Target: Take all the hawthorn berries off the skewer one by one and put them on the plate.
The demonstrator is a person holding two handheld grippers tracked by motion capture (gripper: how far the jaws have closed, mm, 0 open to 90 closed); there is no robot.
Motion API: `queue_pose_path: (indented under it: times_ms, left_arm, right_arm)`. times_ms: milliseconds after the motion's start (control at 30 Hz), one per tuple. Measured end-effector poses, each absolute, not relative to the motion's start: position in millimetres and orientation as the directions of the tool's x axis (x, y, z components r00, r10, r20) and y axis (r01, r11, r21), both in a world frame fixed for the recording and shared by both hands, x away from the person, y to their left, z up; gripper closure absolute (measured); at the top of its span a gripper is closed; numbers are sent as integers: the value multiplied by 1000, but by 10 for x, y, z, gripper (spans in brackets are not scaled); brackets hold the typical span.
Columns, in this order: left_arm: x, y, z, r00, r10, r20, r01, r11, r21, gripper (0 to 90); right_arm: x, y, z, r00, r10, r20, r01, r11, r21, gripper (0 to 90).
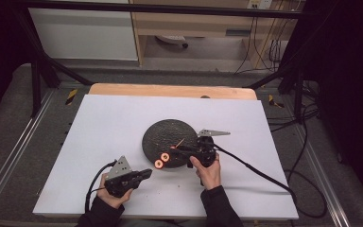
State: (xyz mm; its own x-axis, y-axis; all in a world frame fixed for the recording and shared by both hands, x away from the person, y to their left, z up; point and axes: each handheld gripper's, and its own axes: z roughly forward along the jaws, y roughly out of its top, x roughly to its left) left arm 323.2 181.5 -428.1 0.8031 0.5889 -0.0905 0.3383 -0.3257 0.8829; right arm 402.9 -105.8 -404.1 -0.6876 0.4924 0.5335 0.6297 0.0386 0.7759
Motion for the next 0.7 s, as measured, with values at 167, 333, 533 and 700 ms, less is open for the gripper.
queue_pose_path:
  times_ms: [167, 333, 533, 700]
  left_arm:
    - [3223, 1819, -4267, 805, 588, -83, 327, -322, 888, 882]
    - [3213, 1821, -4253, 805, 589, -73, 314, -318, 894, 882]
    - [3203, 1825, -4244, 805, 589, -68, 307, -317, 897, 883]
    - [3200, 1826, -4240, 805, 590, -65, 302, -314, 900, 882]
  right_arm:
    - [4037, -1079, -4003, -686, 482, 545, 633, 26, 774, 637]
    - [4043, -1098, -3970, -687, 467, 557, 635, 12, 772, 649]
    - [4050, -1129, -3919, -679, 483, 553, 627, -10, 779, 695]
    - [4064, -1143, -3905, -680, 476, 557, 629, -11, 777, 701]
